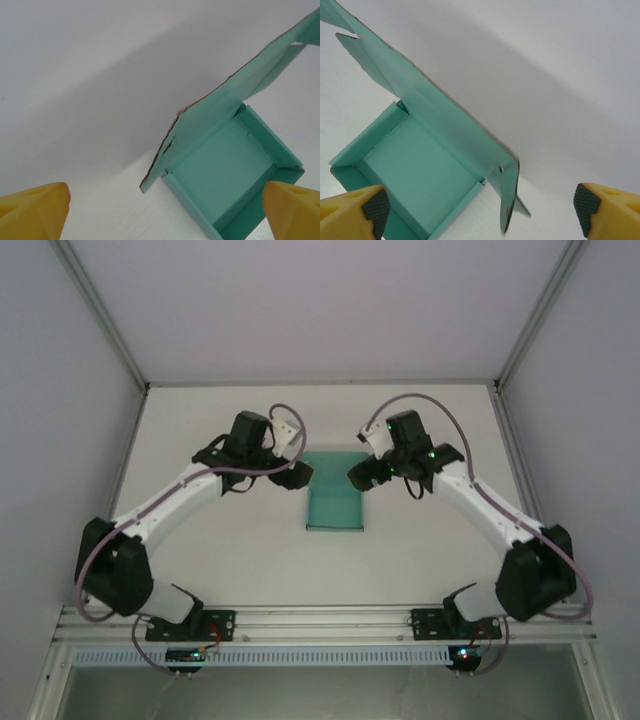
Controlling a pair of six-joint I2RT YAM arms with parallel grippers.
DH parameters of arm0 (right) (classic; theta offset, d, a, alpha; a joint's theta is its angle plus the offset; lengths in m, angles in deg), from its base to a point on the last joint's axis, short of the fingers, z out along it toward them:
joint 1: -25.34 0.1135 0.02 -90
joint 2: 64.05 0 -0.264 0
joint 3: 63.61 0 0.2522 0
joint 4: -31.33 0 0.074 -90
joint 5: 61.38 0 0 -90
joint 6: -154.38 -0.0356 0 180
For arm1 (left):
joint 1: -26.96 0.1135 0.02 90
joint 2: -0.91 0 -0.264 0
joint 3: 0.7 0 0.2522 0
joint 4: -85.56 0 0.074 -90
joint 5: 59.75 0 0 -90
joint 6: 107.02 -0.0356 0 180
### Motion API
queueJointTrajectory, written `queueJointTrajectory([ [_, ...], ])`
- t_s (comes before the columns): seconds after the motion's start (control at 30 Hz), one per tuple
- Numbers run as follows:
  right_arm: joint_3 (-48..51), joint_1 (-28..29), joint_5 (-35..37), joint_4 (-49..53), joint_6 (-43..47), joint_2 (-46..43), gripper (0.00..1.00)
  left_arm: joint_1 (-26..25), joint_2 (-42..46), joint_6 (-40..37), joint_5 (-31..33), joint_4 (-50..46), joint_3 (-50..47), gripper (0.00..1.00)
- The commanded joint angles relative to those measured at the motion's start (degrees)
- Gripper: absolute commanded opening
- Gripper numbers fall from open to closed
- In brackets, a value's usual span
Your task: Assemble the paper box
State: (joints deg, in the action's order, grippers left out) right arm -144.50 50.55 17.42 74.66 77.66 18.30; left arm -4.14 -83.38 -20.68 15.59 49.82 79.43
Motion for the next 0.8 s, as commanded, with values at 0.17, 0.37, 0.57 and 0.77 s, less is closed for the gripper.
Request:
queueJointTrajectory([
  [0.17, -12.6, -2.9, -8.0, 17.1, 13.4, 12.7, 0.71, 0.6, -10.6, -15.2, -5.2, -12.3, 10.8, 0.81],
  [0.37, -13.8, -3.2, -5.4, 19.2, 14.7, 14.1, 0.59, 0.7, -15.7, -16.8, -6.2, -15.8, 15.9, 0.56],
  [0.57, -13.3, -3.1, -3.5, 20.2, 14.8, 13.5, 0.42, 0.4, -16.3, -17.4, -8.6, -16.8, 16.9, 0.33],
  [0.77, -13.6, -3.0, -2.8, 20.0, 14.8, 14.2, 0.32, 0.3, -16.9, -17.0, -7.5, -16.9, 17.0, 0.27],
])
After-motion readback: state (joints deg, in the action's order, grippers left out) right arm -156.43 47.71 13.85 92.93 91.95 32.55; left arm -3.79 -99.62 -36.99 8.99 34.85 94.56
